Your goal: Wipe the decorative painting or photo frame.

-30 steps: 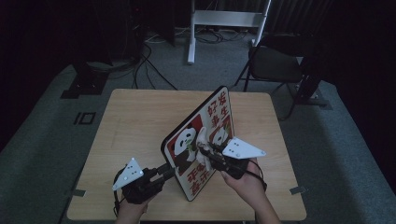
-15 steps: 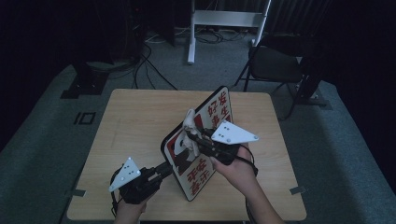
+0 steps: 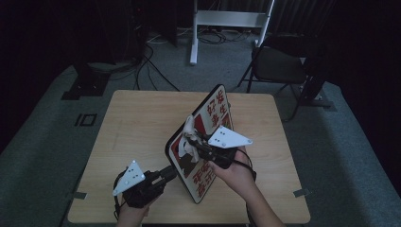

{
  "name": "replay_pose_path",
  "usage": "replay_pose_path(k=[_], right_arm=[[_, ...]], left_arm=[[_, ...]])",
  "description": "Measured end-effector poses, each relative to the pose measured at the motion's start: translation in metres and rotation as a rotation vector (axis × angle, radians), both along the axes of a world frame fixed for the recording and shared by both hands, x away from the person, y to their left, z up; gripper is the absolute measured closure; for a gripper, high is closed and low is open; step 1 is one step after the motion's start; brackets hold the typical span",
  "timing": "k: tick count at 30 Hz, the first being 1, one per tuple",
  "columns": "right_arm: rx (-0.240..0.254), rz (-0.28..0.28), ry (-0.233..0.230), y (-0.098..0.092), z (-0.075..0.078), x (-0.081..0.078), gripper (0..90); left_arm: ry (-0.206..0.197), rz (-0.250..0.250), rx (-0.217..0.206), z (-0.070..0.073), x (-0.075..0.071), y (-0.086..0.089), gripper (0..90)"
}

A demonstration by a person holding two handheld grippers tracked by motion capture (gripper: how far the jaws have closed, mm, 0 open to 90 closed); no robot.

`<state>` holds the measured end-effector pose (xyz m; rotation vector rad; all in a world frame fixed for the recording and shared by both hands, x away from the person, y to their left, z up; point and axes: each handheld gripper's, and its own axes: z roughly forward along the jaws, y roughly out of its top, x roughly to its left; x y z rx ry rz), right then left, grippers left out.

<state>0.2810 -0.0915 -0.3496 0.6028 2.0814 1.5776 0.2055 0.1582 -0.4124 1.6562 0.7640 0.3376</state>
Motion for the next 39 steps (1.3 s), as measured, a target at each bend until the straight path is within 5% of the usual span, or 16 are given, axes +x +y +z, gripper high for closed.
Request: replay_pose_path(k=[16,23,28,31,39], right_arm=[[-0.017,-0.015,0.031,-0.007,-0.017,-0.001,77.5],[-0.023,-0.016,0.032,-0.009,-0.017,-0.002,77.4],[-0.024,-0.021,0.019,-0.009,-0.014,-0.003,77.4],[-0.012,-0.024,0.003,-0.01,-0.008,-0.004,77.4],[0.034,-0.007,-0.048,-0.005,0.013,-0.007,77.3]], left_arm=[[0.007,-0.014,-0.011,-0.001,0.001,-0.001,78.8],[0.012,-0.011,-0.024,0.0,0.003,-0.002,69.3],[-0.013,-0.002,-0.041,0.01,0.002,-0.005,67.9],[-0.03,0.012,-0.015,0.014,0.001,-0.007,68.2],[-0.017,0.025,-0.017,0.015,0.001,-0.008,75.6]])
